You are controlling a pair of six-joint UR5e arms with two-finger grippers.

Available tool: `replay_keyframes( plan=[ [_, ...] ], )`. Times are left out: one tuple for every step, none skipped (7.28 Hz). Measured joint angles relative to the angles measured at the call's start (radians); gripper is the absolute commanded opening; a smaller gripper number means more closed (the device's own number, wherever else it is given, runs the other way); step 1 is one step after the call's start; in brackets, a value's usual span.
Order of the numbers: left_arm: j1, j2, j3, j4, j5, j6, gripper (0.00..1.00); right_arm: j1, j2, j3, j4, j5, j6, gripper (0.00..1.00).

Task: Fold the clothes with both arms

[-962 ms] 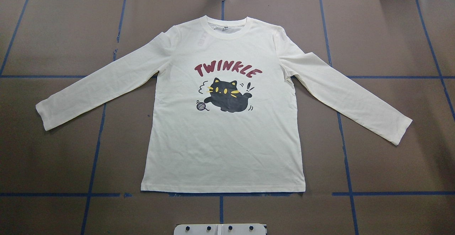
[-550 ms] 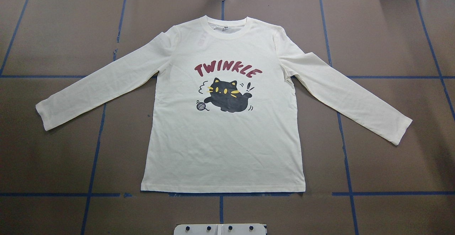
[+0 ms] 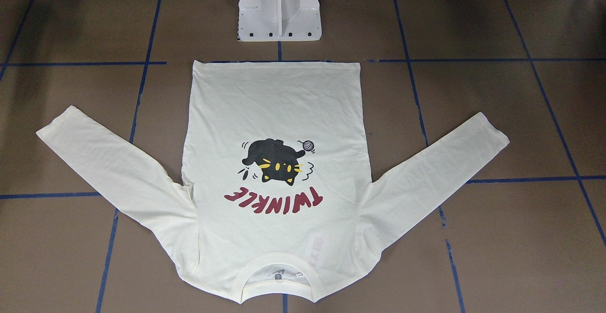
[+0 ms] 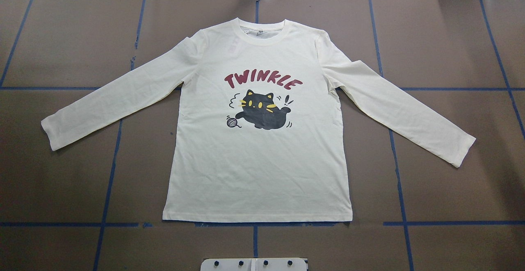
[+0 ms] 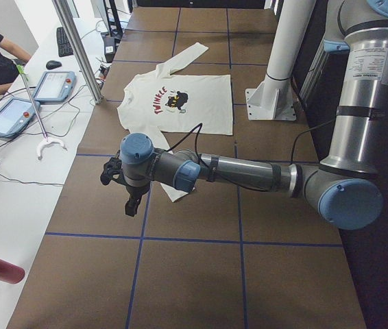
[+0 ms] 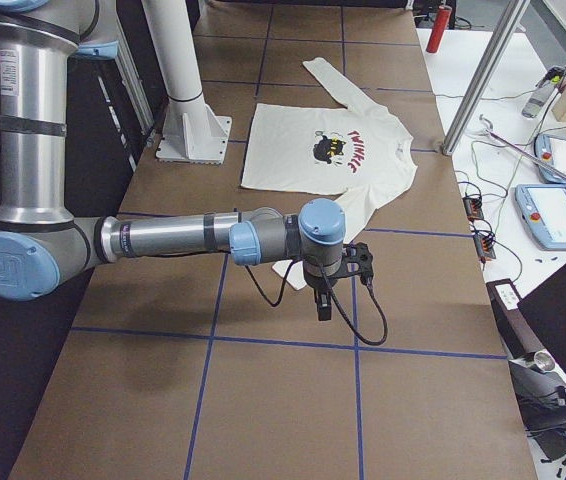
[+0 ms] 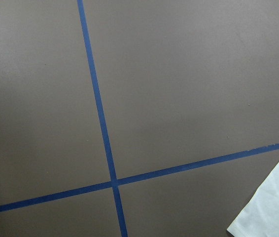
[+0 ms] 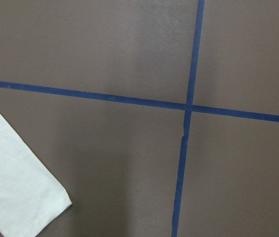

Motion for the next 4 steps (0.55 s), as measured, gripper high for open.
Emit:
replay_keyframes(
  plan=[
    [0.001,0.004,0.0,-0.002,-0.004,-0.001,1.0,-0.031,0.001,-0.003,0.004,0.002,0.003,1.0],
    [0.004,0.004,-0.001,-0.005,-0.003,-0.002,1.0,-0.075,0.0,-0.005,0.018,0.003,0.016,1.0],
    [0.011,0.003,-0.002,-0.004,0.011,-0.006,1.0,-0.134,0.0,-0.006,0.041,0.002,0.057,1.0],
    [0.02,0.003,-0.003,-0.004,0.03,-0.01,1.0,-0.192,0.0,-0.008,0.066,0.002,0.135,1.0]
  ],
)
